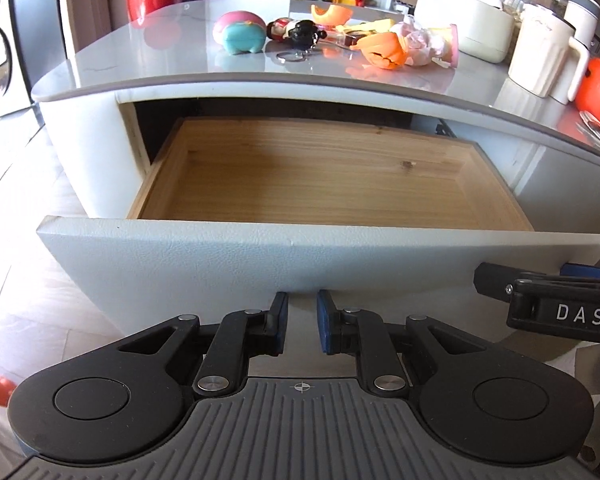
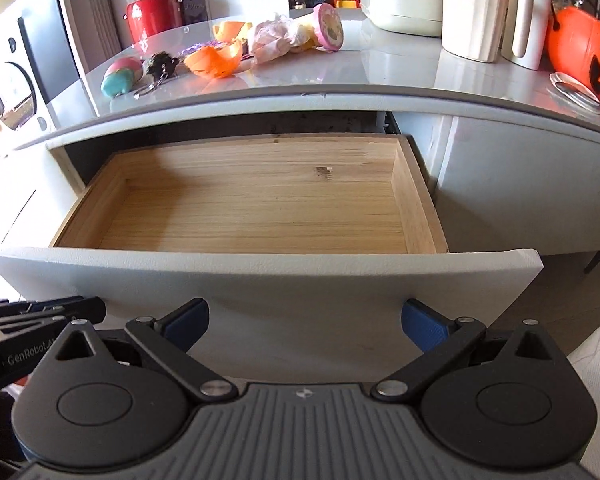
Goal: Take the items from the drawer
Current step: 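Push the empty drawer closed with both tools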
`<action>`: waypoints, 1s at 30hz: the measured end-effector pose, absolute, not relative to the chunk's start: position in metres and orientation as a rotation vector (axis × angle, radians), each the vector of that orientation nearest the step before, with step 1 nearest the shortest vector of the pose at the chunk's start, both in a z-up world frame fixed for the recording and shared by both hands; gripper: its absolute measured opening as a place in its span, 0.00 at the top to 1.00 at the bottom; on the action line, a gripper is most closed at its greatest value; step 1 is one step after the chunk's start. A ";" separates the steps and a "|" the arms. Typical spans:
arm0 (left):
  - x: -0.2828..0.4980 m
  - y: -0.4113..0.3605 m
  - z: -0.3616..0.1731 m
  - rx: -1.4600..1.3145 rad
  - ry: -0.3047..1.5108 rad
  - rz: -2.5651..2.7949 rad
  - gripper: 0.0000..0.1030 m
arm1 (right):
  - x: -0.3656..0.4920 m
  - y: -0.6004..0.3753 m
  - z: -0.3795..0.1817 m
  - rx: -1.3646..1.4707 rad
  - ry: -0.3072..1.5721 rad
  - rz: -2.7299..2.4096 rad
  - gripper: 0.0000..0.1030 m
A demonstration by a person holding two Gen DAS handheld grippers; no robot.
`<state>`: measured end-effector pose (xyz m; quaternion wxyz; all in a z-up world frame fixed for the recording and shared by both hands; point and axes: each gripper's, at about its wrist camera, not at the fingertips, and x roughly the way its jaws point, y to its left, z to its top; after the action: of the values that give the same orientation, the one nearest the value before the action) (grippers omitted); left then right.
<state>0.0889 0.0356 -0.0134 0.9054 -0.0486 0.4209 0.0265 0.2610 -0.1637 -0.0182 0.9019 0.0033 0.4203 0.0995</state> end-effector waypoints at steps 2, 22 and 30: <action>0.105 0.039 -0.015 -0.112 0.863 0.055 0.83 | 0.276 -0.161 -0.019 0.026 0.859 0.192 0.01; 0.128 0.046 -0.041 -0.057 0.569 0.066 0.82 | 0.317 -0.141 -0.042 -0.094 0.614 0.112 0.00; 0.166 0.049 -0.048 -0.083 0.508 0.094 0.82 | 0.356 -0.148 -0.052 0.011 0.582 0.110 0.00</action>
<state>0.1664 0.0494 -0.0477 0.9660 -0.0412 0.2509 0.0465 0.3558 -0.1475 -0.0522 0.9564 0.0053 0.2869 0.0541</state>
